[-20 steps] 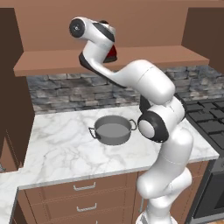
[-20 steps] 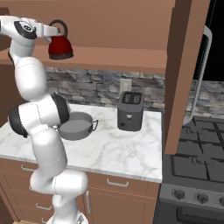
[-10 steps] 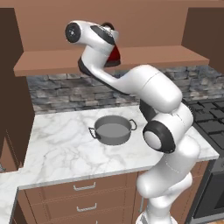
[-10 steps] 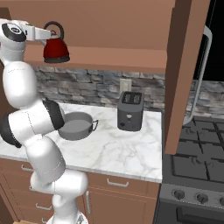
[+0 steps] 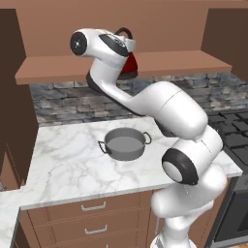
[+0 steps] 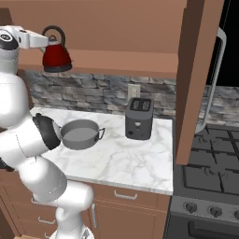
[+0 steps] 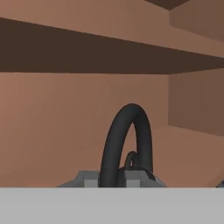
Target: Pick the kettle from the cabinet and place it on a stove burner. Then pick the pot from the counter and place it on another stove burner. Finally, turn both burners on.
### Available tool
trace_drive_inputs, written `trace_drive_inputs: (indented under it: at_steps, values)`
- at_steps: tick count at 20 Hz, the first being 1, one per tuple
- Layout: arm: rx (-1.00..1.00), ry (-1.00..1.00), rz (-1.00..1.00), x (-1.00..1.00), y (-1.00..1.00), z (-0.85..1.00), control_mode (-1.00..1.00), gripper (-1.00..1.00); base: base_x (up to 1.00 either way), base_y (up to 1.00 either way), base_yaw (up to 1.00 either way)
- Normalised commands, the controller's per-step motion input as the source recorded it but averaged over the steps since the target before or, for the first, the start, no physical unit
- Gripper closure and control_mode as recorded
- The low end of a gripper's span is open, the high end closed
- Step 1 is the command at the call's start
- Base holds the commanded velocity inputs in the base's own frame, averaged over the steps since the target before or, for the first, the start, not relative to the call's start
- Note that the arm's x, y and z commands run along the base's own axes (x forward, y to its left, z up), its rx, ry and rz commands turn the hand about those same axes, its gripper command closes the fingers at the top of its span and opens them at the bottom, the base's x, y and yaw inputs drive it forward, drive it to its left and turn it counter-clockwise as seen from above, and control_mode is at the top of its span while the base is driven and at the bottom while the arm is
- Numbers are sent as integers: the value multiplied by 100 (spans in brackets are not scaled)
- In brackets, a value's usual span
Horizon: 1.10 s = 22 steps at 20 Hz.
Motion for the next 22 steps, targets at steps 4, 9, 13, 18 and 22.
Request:
trace_drive_inputs:
  at_steps: [4,9,13,18,22]
  values:
    - [0,-1,-7,-39,-9,0,-100,100,0,0,0]
    - [0,-1,-7,-42,-9,0,-100,100,0,0,0]
    - [1,0,-6,-46,-13,0,-100,100,0,0,0]
    - [1,-1,-6,-44,-13,0,-100,100,0,0,0]
    - [1,-1,-6,-41,-14,0,-100,100,0,0,0]
